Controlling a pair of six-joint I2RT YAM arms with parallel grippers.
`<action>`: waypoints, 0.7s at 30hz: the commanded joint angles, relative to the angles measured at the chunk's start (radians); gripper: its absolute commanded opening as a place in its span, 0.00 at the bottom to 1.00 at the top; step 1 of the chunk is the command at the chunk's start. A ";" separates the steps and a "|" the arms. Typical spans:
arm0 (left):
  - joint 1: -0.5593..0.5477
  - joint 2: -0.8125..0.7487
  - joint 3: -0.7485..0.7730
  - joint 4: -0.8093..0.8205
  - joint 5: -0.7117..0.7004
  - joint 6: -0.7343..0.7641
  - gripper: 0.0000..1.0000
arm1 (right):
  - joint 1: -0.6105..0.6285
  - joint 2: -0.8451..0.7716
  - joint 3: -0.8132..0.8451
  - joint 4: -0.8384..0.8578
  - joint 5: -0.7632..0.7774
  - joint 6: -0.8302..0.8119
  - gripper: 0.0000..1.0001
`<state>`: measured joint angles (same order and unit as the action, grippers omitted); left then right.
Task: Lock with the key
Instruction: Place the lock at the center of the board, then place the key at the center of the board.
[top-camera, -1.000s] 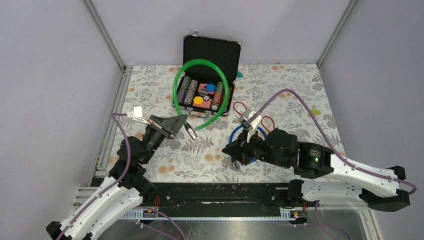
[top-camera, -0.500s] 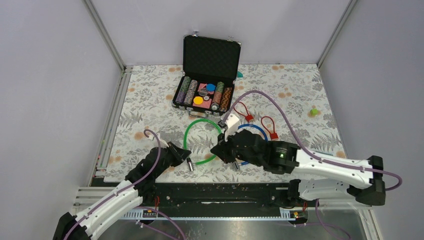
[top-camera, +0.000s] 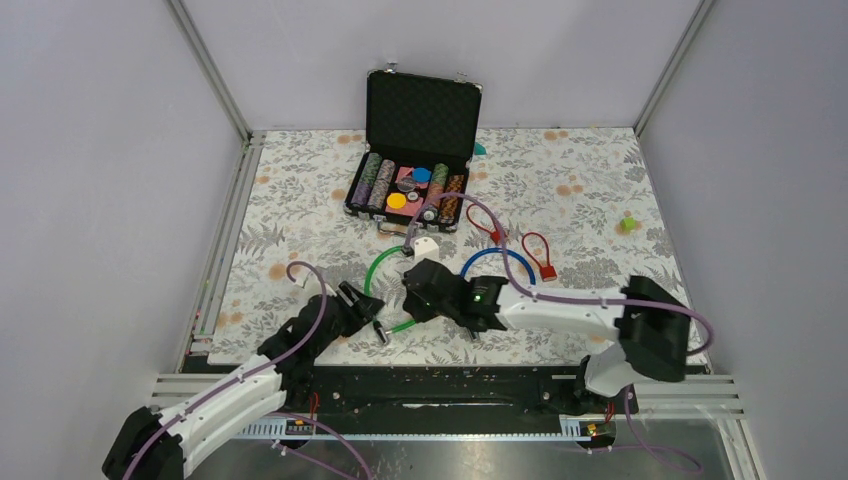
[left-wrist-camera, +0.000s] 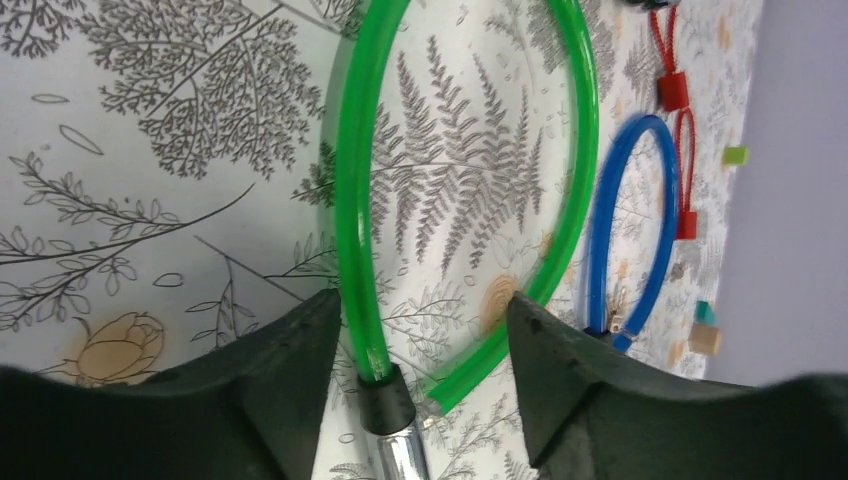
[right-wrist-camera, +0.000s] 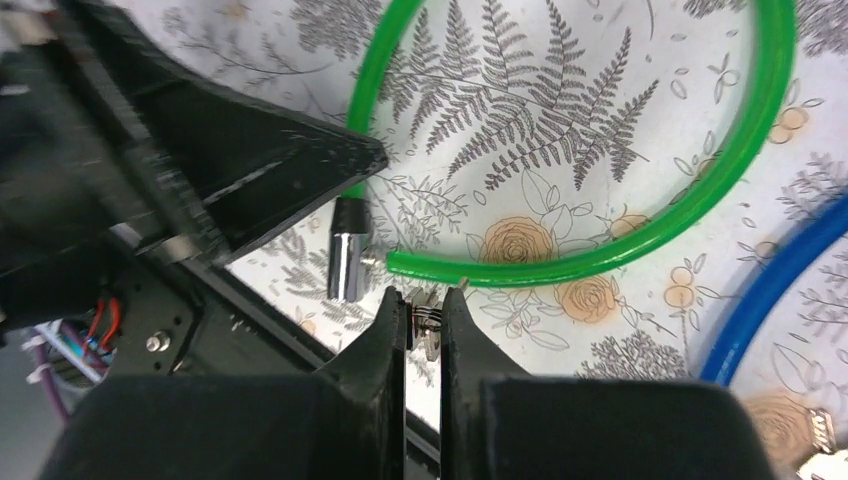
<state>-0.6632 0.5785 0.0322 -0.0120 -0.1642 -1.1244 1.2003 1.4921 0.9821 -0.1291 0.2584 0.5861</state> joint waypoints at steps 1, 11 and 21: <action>0.004 -0.039 0.085 -0.112 -0.084 -0.014 0.70 | -0.023 0.131 0.091 0.075 -0.053 0.056 0.00; 0.004 -0.231 0.266 -0.524 -0.216 -0.010 0.99 | -0.025 0.305 0.214 -0.039 -0.073 0.103 0.43; 0.003 -0.347 0.523 -0.763 -0.251 0.061 0.99 | -0.063 0.029 0.125 -0.185 0.160 0.035 0.76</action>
<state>-0.6632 0.2672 0.4519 -0.6666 -0.3767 -1.1187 1.1660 1.6955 1.1282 -0.2386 0.2592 0.6548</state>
